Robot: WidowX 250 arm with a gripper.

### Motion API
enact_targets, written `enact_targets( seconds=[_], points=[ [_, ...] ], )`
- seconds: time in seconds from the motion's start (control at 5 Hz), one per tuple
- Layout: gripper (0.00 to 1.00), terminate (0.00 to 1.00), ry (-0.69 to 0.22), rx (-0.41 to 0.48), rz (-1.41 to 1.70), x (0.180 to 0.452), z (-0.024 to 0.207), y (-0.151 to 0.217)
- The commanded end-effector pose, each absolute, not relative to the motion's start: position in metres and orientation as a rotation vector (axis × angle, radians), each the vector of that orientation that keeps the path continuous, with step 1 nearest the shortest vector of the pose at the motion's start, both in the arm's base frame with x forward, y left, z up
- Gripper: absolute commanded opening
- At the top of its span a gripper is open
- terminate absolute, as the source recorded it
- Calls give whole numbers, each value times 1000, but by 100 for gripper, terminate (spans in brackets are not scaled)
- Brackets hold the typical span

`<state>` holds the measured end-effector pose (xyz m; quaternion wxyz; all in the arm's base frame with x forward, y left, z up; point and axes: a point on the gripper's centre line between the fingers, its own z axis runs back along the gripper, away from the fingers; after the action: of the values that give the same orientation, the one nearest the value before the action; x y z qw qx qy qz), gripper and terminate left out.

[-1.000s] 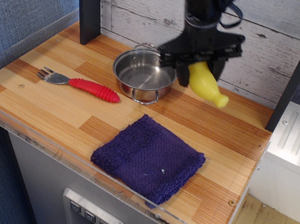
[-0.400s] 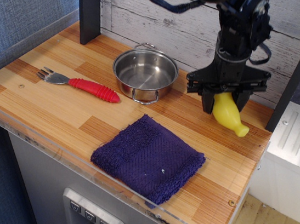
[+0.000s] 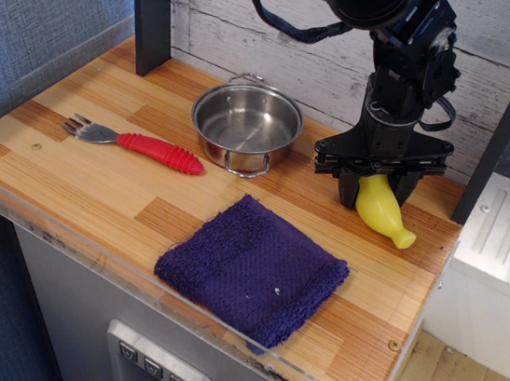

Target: Put the banana behind the cloth.

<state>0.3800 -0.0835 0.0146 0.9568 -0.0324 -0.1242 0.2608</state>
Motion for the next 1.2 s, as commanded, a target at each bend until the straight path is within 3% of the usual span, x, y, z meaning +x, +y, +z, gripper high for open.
enact_targets(
  seconds=[0.0,0.6,1.0],
  points=[
    [100,0,-274,-51,553,366,30,-86],
    [100,0,-305,-35,569,359,38,-83],
    [100,0,-398,-54,542,367,97,-84]
  ],
)
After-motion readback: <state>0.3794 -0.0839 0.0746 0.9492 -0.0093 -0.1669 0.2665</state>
